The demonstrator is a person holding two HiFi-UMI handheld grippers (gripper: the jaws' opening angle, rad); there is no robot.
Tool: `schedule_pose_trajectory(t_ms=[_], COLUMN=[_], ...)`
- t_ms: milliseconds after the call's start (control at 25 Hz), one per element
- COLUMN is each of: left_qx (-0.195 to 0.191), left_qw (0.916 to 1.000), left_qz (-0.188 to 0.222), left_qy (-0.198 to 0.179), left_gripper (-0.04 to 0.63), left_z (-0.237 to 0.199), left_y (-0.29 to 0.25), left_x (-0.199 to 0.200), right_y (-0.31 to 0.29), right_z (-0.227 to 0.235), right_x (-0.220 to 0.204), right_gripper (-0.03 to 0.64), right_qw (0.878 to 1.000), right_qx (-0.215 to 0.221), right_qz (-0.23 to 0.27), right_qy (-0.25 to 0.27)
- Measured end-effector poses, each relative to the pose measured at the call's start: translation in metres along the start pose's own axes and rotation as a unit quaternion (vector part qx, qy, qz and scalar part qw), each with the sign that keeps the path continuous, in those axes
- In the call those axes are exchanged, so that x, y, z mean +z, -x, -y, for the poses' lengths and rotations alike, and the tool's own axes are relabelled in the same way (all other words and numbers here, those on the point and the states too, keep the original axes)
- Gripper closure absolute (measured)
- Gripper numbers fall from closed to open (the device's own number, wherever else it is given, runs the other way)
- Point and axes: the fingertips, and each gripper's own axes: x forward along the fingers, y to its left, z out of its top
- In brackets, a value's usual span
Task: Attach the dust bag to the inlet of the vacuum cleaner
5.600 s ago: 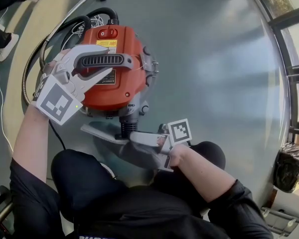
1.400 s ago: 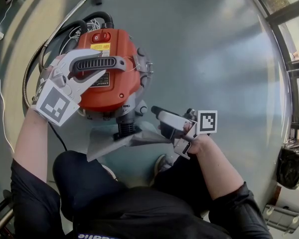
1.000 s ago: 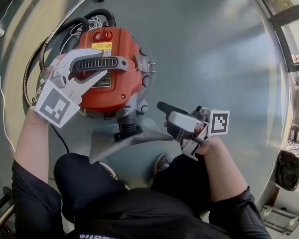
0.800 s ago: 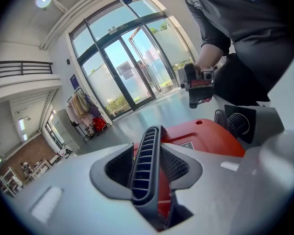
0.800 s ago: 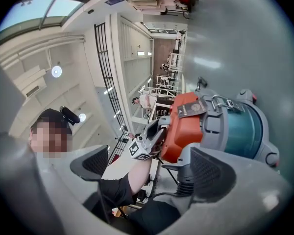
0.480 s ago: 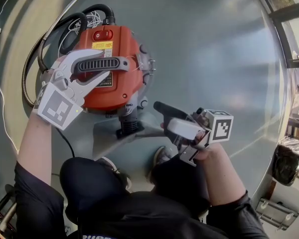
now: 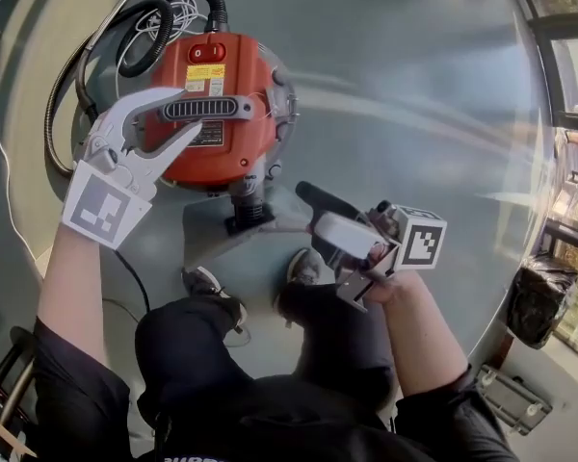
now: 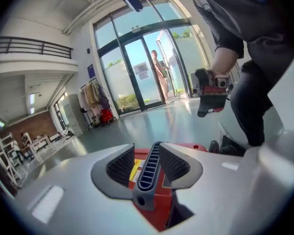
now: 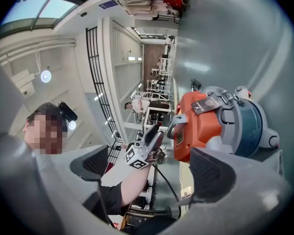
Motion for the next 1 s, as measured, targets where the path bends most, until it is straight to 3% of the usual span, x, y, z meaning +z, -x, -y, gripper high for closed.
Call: schedule_pose_trajectory(t_ms=[200,600,800,1000], left_qx=[0.031,0.042,0.047,0.065], left_qw=[0.9973,0.9886,0.9835,0.9733], left_qz=[0.001,-0.025,-0.032,-0.024], left_qy=[0.067,0.142,0.172,0.219], left_gripper=[0.426,0.430,0.431,0.436], left_z=[-0.005,0.021,0.033,0.054], left_y=[0.040,0.145,0.183,0.221], left_x=[0.047,0.149,0.191,0.240], right_y=[-0.008,0.001,0.020,0.037], right_z=[-0.049,-0.168,-0.204,-0.251], right_x=[-0.016,-0.029,-0.031,-0.052], right_gripper=[0.110,0.110,0.110,0.121], right_qw=[0.999,0.998,0.997,0.996], right_qx=[-0.025,-0.037,-0.064,-0.074], right_qz=[-0.028,-0.032,-0.026,-0.033], right_qy=[0.031,0.033,0.032,0.034])
